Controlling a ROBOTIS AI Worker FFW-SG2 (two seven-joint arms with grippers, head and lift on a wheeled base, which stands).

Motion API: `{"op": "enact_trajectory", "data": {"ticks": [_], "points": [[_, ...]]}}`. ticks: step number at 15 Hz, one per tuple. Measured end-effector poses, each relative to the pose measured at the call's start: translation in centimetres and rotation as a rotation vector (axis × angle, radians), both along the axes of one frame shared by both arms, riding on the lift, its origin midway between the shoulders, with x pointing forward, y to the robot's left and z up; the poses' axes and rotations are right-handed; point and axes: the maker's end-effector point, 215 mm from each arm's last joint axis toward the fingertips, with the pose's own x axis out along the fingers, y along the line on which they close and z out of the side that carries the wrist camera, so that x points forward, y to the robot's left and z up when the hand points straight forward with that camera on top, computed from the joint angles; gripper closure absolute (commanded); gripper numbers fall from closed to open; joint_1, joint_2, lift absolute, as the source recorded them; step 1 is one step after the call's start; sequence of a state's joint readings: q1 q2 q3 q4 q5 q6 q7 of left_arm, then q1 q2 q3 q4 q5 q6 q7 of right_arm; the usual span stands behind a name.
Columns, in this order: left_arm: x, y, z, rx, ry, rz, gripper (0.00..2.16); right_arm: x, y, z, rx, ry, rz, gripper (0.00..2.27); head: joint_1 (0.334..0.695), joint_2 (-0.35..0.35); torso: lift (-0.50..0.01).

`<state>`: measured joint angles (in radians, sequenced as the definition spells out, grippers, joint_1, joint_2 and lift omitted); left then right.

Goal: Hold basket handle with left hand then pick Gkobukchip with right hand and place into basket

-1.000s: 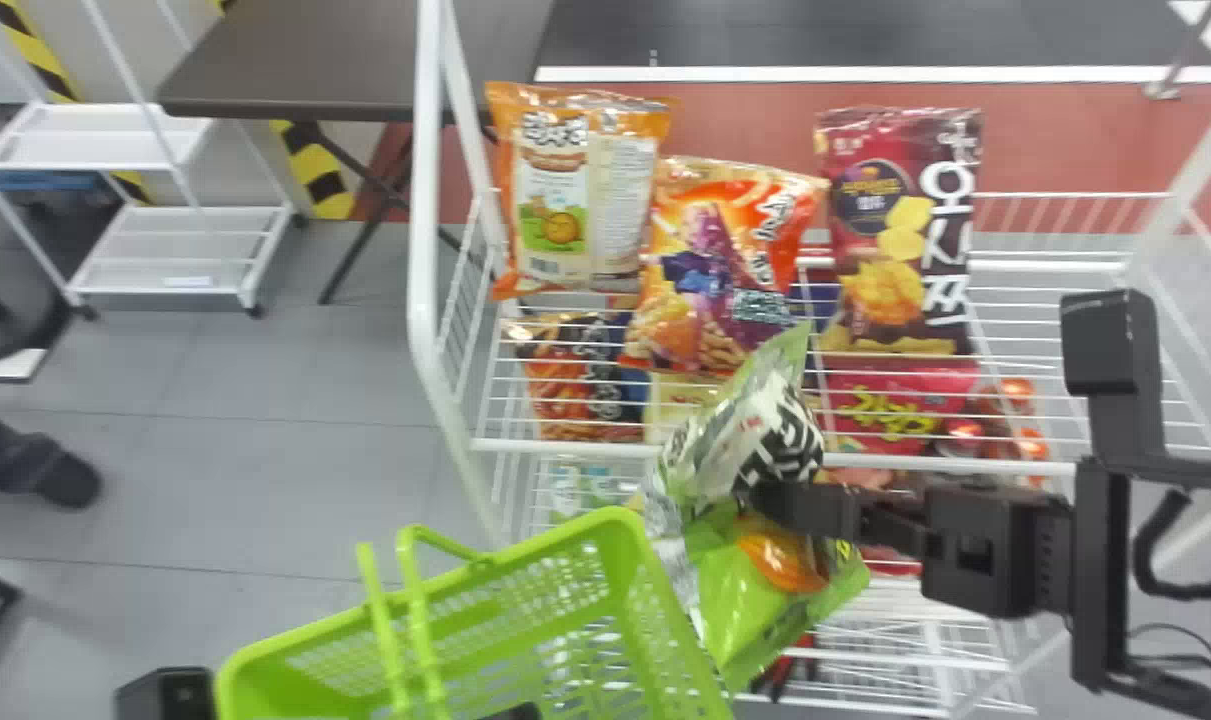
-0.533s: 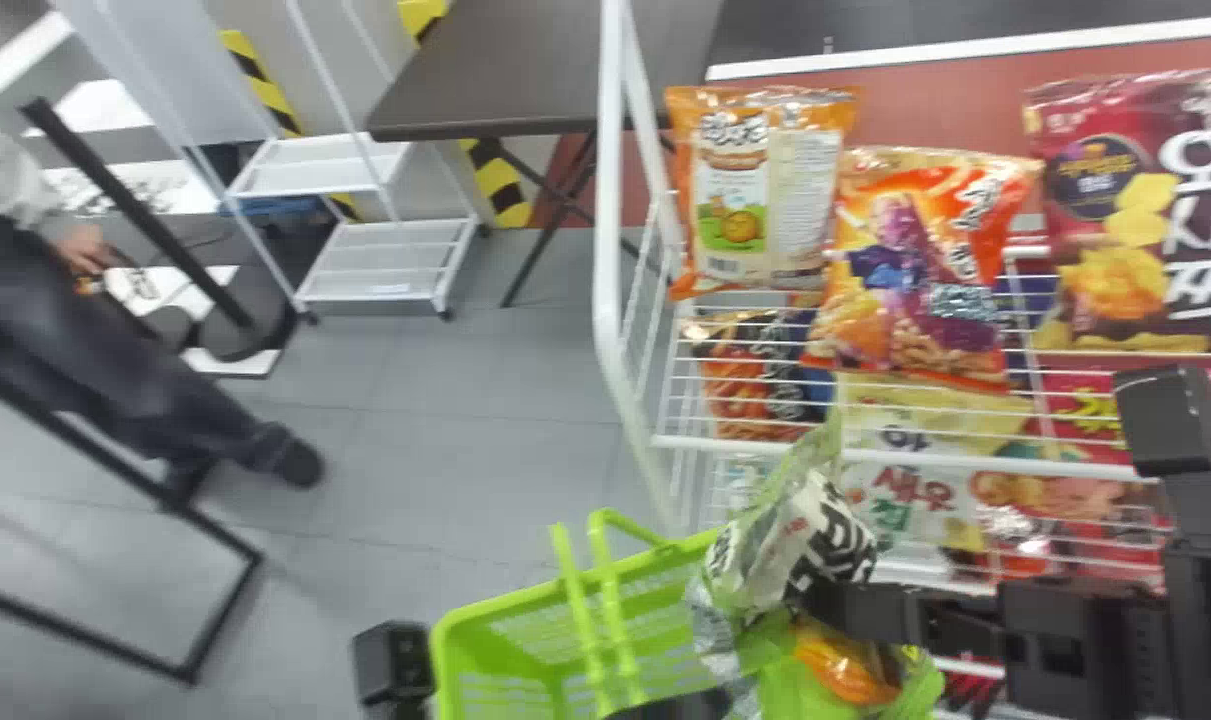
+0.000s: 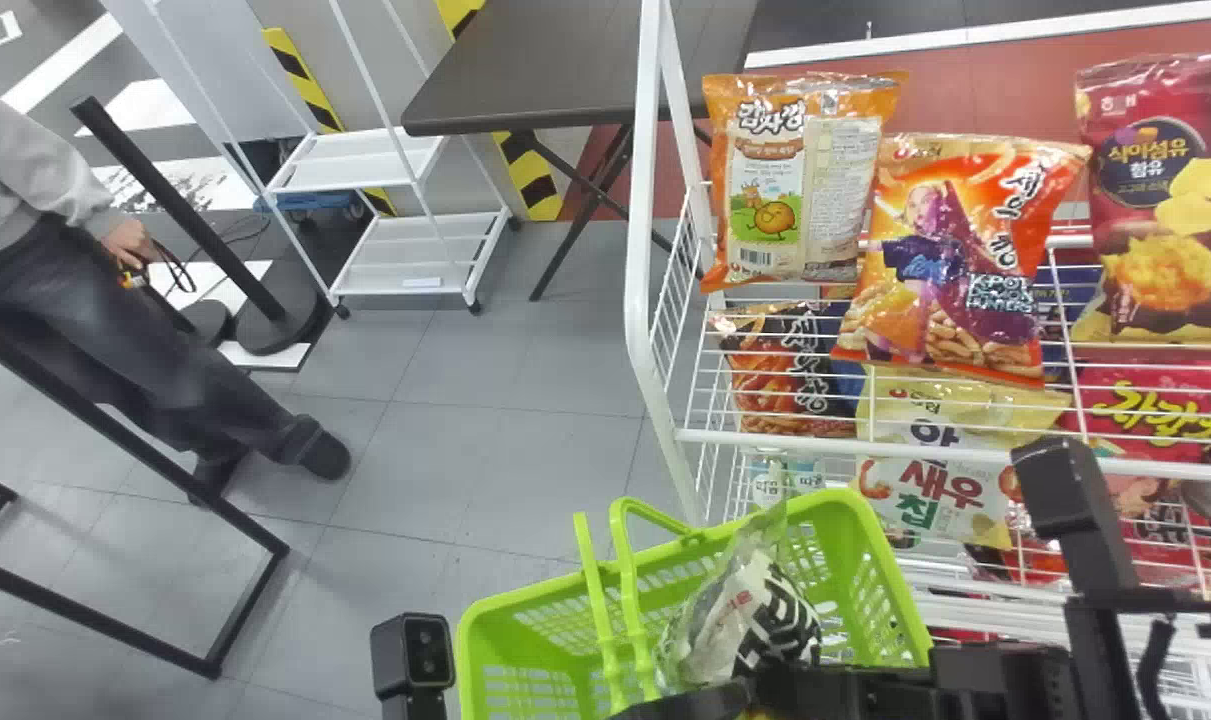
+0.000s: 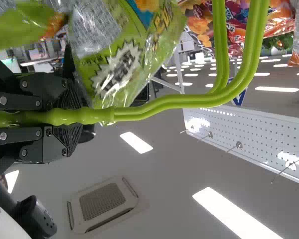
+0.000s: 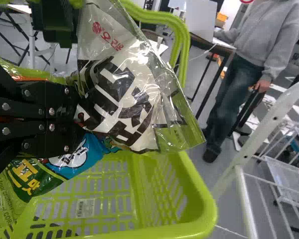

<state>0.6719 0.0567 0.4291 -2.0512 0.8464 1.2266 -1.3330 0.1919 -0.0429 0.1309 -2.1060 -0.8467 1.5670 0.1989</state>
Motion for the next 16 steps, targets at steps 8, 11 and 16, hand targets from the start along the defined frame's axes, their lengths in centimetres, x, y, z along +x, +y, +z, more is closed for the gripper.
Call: {"op": "enact_trajectory", "data": {"ticks": [8,11,16], "points": [[0.0,0.3,-0.1,-0.001,0.001,0.008,2.15,1.0,-0.9,2.6,0.112,-0.005,-0.015,0.06,0.695,0.350,0.000],[-0.1,0.3,-0.2,-0.001,0.004,0.009,2.15,2.2,-3.6,2.6,0.057,-0.066,-0.067,0.07,0.695,0.350,0.000],[-0.1,0.2,-0.3,-0.002,0.007,0.010,2.15,10.2,-9.3,0.0,-0.191,-0.420,-0.317,0.08,0.695,0.263,0.000]]}}
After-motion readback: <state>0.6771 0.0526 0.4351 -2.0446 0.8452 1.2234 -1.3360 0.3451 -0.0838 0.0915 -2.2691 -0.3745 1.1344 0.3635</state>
